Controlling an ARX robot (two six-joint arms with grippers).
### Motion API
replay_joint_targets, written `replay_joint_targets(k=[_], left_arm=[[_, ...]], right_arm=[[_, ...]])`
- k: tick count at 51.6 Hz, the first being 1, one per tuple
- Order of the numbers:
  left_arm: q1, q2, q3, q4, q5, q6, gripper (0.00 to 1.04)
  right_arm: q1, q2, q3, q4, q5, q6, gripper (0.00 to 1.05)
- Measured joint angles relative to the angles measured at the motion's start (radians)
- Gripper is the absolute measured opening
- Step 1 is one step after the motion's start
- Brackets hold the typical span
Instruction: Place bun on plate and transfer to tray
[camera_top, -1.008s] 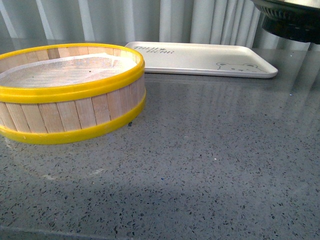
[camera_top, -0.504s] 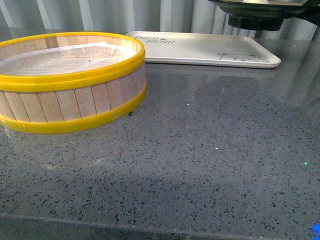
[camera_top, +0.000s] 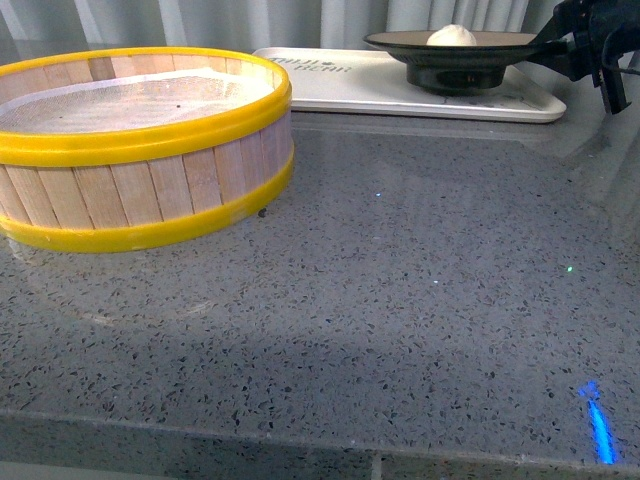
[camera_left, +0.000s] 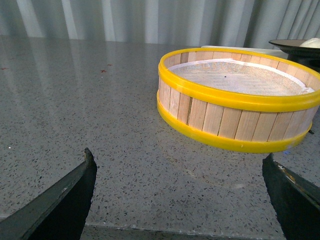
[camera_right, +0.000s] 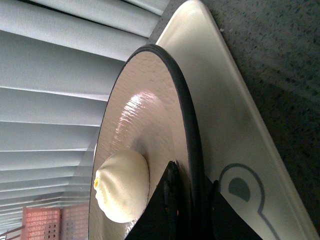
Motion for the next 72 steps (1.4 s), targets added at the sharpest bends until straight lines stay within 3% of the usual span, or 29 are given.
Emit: replay_joint_targets(k=[19,27,52,72], left_arm=[[0.000,0.000,0.000,0.000,0.000,0.000,0.98],[0.000,0.000,0.000,0.000,0.000,0.000,0.98],[0.000,0.000,0.000,0.000,0.000,0.000,0.98],[0.000,0.000,0.000,0.000,0.000,0.000,0.98]], right_arm=[[-0.015,0.010,-0.021,0.017,-0.002,0.005,0.04],[-0.015,-0.002,-0.041,0.021,-0.011,0.010,0.34],[-0.026,-0.099,-0.161,0.063,-0.027,0.035,0.98],[-0.058,-0.308,-0.436,0.154,0.006,0.047,0.96]])
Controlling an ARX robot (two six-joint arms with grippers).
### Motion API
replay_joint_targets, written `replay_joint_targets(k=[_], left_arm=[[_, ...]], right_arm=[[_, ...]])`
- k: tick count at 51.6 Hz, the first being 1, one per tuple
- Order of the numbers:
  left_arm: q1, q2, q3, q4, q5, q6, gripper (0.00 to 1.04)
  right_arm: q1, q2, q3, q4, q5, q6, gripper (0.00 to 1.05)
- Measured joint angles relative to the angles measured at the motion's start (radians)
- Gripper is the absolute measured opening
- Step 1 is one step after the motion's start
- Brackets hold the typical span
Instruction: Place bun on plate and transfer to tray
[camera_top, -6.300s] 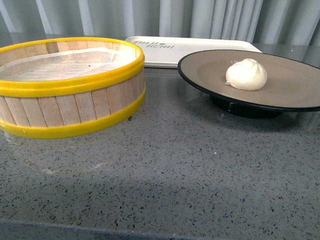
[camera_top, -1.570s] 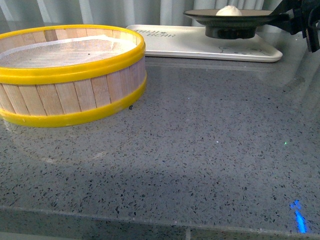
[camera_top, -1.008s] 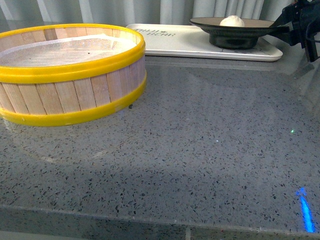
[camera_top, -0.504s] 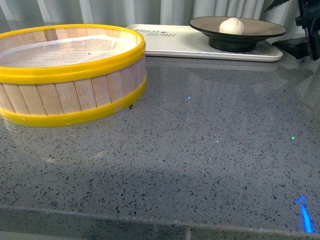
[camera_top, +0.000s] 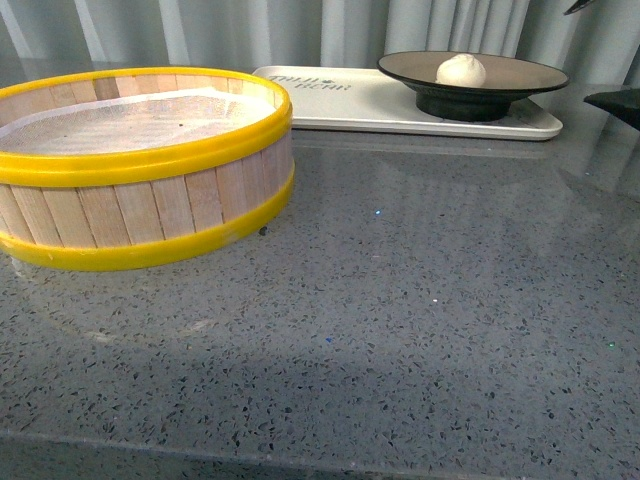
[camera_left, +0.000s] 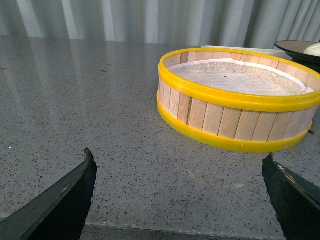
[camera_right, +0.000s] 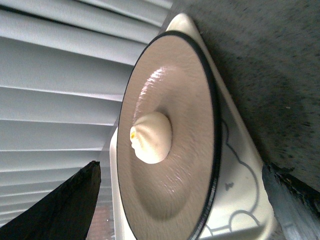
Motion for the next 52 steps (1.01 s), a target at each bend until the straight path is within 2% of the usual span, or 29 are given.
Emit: replay_joint_targets(k=[7,17,20,26,31,33,35,37,42,47,52], left_arm=[[0.000,0.000,0.000,0.000,0.000,0.000,0.98],[0.000,0.000,0.000,0.000,0.000,0.000,0.98],[0.000,0.000,0.000,0.000,0.000,0.000,0.98],[0.000,0.000,0.000,0.000,0.000,0.000,0.98],[0.000,0.000,0.000,0.000,0.000,0.000,0.98],[0.000,0.000,0.000,0.000,0.000,0.000,0.98],[0.000,0.000,0.000,0.000,0.000,0.000,0.98],[0.000,0.000,0.000,0.000,0.000,0.000,0.98],[0.000,0.000,0.000,0.000,0.000,0.000,0.98],[0.000,0.000,0.000,0.000,0.000,0.000,0.98],[0.000,0.000,0.000,0.000,0.000,0.000,0.98]], right_arm=[[-0.038,-0.164,-0.192,0.032,0.129,-0.053,0.96],[-0.067,-0.490,-0.484,0.107,0.454,-0.330,0.96],[-0.064,-0.592,-0.575,0.142,0.530,-0.446,0.96],[-0.028,-0.858,-0.813,0.266,0.721,-0.799,0.96],[-0.004,-0.957,-0.924,0.332,0.788,-0.986,0.96],[-0.001,-0.990,-0.962,0.346,0.779,-1.034,0.95],[-0.016,-1.028,-0.999,0.333,0.677,-1.050,0.91],[-0.026,-1.086,-1.058,0.326,0.523,-1.058,0.84],[-0.023,-1.209,-1.188,0.313,0.333,-1.066,0.70],[-0.010,-1.332,-1.297,0.288,0.296,-1.072,0.55],[0.002,-1.418,-1.363,0.282,0.322,-1.074,0.37]])
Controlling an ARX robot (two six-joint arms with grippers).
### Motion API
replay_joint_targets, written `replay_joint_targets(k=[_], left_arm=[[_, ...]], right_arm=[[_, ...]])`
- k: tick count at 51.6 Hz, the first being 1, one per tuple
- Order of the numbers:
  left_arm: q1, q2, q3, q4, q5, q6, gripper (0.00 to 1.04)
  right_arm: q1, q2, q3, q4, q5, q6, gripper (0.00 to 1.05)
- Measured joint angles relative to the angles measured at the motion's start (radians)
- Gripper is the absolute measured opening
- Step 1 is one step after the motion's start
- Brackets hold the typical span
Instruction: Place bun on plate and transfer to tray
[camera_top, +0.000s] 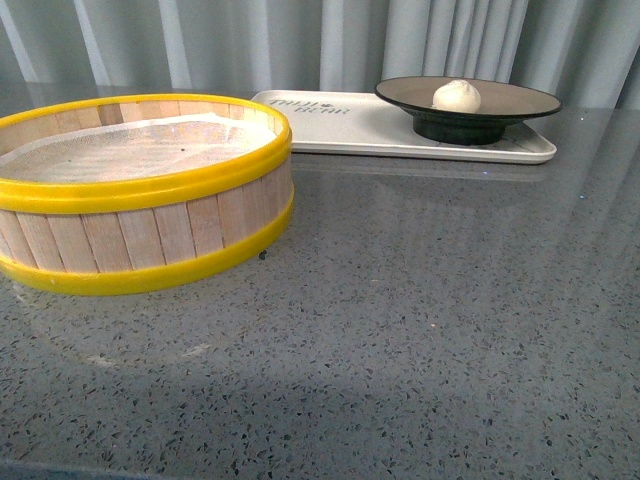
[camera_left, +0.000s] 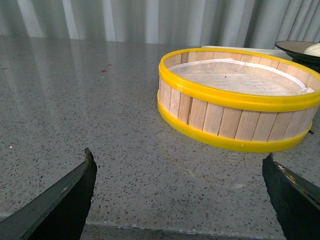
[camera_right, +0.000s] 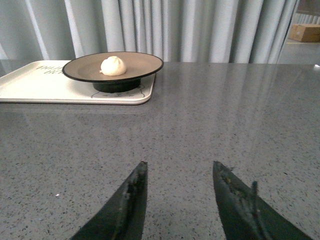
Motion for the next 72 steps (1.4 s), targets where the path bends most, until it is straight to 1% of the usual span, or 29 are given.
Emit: replay_joint_targets(k=[5,7,9,13,40,44,65,67,70,72], left_arm=[[0.000,0.000,0.000,0.000,0.000,0.000,0.98],[0.000,0.000,0.000,0.000,0.000,0.000,0.98],[0.000,0.000,0.000,0.000,0.000,0.000,0.98],[0.000,0.000,0.000,0.000,0.000,0.000,0.98],[0.000,0.000,0.000,0.000,0.000,0.000,0.98],[0.000,0.000,0.000,0.000,0.000,0.000,0.98],[0.000,0.000,0.000,0.000,0.000,0.000,0.98],[0.000,0.000,0.000,0.000,0.000,0.000,0.98],[0.000,0.000,0.000,0.000,0.000,0.000,0.98],[0.000,0.000,0.000,0.000,0.000,0.000,0.98]], right_arm=[[0.023,-0.048,-0.034,-0.011,0.024,0.000,0.18],[0.058,-0.067,-0.047,-0.021,0.079,-0.001,0.11],[0.097,-0.090,-0.061,-0.029,0.110,-0.001,0.02],[0.124,-0.126,-0.082,-0.043,0.109,-0.004,0.02],[0.124,-0.299,-0.144,-0.151,0.118,-0.004,0.02],[0.124,-0.322,-0.174,-0.137,0.118,-0.004,0.02],[0.124,-0.425,-0.174,-0.236,0.118,-0.004,0.02],[0.124,-0.461,-0.173,-0.276,0.118,-0.004,0.02],[0.124,-0.552,-0.173,-0.400,0.117,-0.004,0.02],[0.124,-0.583,-0.173,-0.412,0.117,-0.004,0.02]])
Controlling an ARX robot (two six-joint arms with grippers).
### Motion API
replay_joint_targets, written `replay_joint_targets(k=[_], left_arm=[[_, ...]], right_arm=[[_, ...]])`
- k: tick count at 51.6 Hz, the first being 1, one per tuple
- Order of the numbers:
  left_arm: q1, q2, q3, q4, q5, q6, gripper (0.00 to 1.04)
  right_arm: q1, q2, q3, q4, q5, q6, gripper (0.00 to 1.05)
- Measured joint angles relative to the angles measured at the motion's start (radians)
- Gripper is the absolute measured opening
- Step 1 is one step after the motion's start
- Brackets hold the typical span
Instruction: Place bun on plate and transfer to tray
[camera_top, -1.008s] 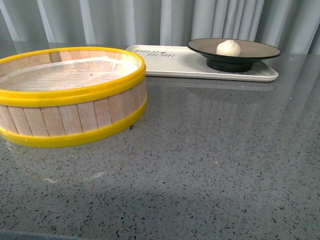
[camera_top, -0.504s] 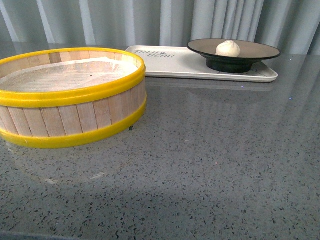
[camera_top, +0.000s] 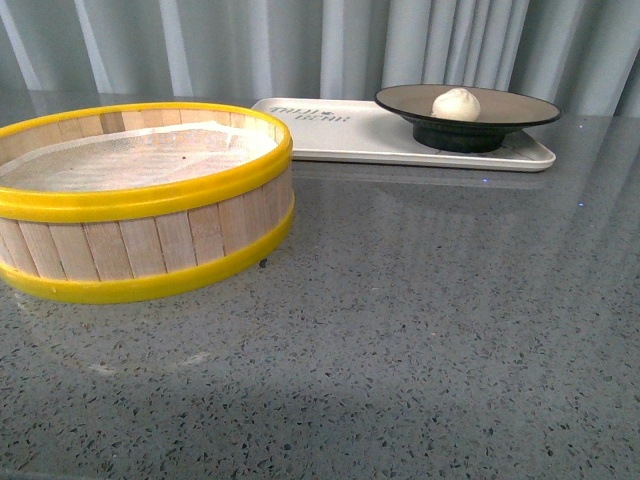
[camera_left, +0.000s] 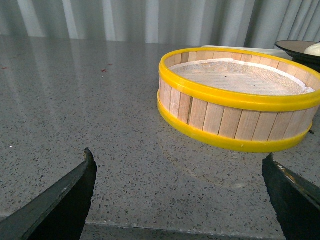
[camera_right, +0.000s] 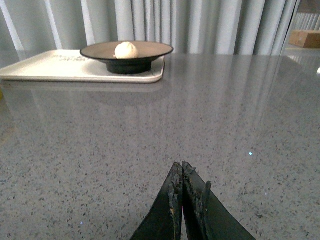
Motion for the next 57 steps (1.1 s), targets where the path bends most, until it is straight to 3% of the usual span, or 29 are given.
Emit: replay_joint_targets(k=[17,33,44,47,57], left_arm=[[0.000,0.000,0.000,0.000,0.000,0.000,0.98],[0.000,0.000,0.000,0.000,0.000,0.000,0.98],[0.000,0.000,0.000,0.000,0.000,0.000,0.98],[0.000,0.000,0.000,0.000,0.000,0.000,0.98],[0.000,0.000,0.000,0.000,0.000,0.000,0.98]], right_arm=[[0.000,-0.018,0.000,-0.005,0.000,-0.001,0.02],[0.000,-0.018,0.000,-0.006,0.000,-0.002,0.63],[0.000,-0.018,0.000,-0.006,0.000,-0.002,0.93],[0.000,-0.018,0.000,-0.006,0.000,0.000,0.98],[0.000,-0.018,0.000,-0.006,0.000,0.000,0.96]])
